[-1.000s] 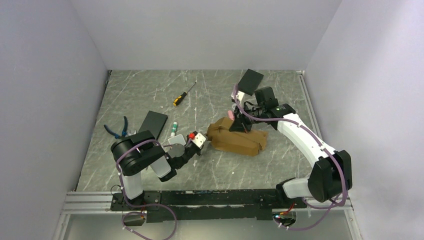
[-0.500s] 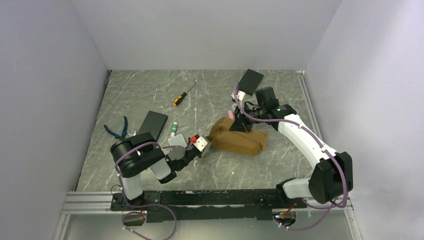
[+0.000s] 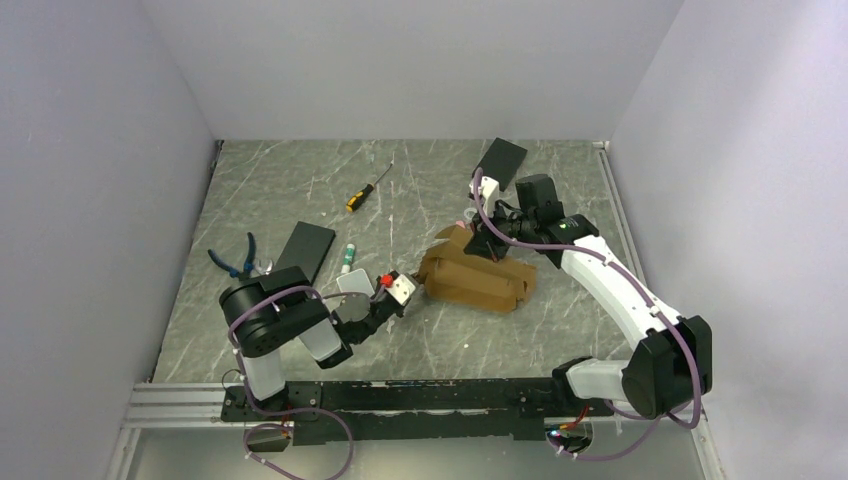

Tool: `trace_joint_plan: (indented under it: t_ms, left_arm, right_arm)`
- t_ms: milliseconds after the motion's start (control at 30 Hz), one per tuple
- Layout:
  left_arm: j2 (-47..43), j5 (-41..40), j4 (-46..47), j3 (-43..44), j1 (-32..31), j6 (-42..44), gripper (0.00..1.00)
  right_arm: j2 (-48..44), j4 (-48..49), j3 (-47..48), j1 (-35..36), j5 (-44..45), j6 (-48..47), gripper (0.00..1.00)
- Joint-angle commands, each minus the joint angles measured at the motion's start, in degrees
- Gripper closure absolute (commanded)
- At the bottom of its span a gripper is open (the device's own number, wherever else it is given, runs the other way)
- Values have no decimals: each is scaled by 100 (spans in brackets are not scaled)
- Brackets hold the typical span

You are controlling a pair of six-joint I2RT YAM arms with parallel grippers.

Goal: Fold the paper box

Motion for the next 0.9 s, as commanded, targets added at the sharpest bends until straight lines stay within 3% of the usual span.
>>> trace_joint_plan:
  t_ms: [0,200,667,867]
  left_arm:
    - [154,202,-101,-83,-90,29,100]
    - [17,456,-465,62,-99,141,100]
    - [-708,746,-2302,589,-137,556,100]
    - [-711,667,-2368,579,-193,625,100]
  right_arm:
    - [-69,402,-65,-35,438,187,100]
    - [-16,314,-33,-36,311,97,100]
    - [165,-240,304,38,-118,-328,100]
    - [248,-690,505,256,-349,-564,100]
